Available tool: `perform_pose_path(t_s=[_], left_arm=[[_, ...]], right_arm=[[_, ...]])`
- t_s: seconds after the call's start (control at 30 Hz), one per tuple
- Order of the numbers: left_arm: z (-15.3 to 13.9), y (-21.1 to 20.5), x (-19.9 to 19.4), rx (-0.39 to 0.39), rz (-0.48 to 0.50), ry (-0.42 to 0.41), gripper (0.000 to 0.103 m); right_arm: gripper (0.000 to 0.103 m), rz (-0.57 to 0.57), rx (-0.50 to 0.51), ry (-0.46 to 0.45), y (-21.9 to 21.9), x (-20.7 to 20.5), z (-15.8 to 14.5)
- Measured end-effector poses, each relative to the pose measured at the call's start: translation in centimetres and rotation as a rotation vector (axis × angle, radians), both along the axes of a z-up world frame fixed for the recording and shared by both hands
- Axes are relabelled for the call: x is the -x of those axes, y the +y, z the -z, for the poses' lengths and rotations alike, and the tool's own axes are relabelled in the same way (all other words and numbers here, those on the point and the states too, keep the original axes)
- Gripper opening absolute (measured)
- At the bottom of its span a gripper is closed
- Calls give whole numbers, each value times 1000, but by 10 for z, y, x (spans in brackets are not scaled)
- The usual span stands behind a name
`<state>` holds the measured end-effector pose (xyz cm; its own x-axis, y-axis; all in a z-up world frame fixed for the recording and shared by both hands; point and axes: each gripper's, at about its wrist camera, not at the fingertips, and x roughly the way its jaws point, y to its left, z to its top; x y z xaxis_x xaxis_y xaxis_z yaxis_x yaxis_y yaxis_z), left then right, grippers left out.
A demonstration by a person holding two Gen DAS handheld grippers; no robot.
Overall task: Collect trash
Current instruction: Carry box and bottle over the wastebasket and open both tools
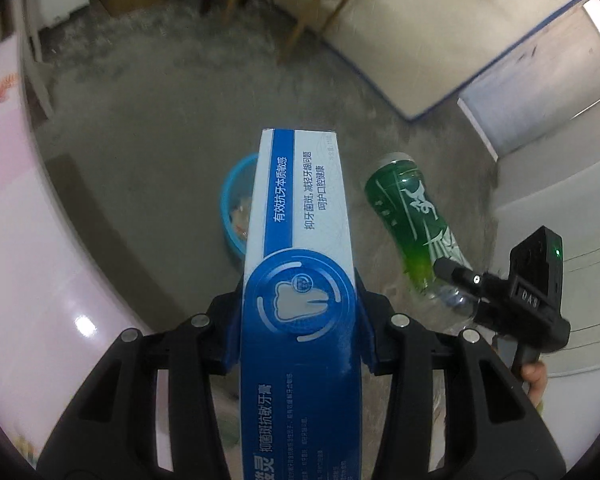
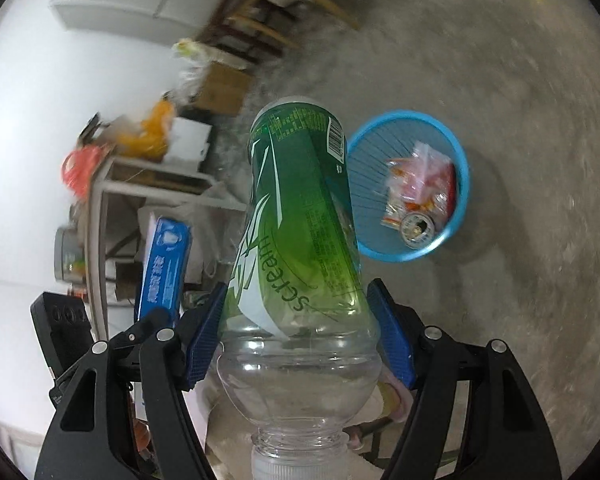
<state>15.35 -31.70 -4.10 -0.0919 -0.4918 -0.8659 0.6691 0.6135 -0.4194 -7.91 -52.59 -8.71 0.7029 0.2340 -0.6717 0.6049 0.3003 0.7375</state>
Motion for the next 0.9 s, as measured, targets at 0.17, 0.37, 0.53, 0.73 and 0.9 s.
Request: perform_pose_path(t_s=[0.17, 0.37, 0.53, 0.73, 0.9], left_arm=[[26, -61, -23, -16, 17, 3, 65], [31, -62, -36, -19, -122, 1, 75], [-1, -31, -20, 8, -97, -87, 75], [-47, 15, 6, 72, -59, -184, 75], [-92, 87, 28, 123, -86, -327, 78]], right_arm=[[71, -4, -10, 34, -41, -47, 42], [80, -15, 44, 172, -60, -73, 91], [80, -29, 91, 172, -49, -57, 90], [80, -57, 217, 143, -29, -32, 44], [81, -148, 439, 108, 5, -17, -22]])
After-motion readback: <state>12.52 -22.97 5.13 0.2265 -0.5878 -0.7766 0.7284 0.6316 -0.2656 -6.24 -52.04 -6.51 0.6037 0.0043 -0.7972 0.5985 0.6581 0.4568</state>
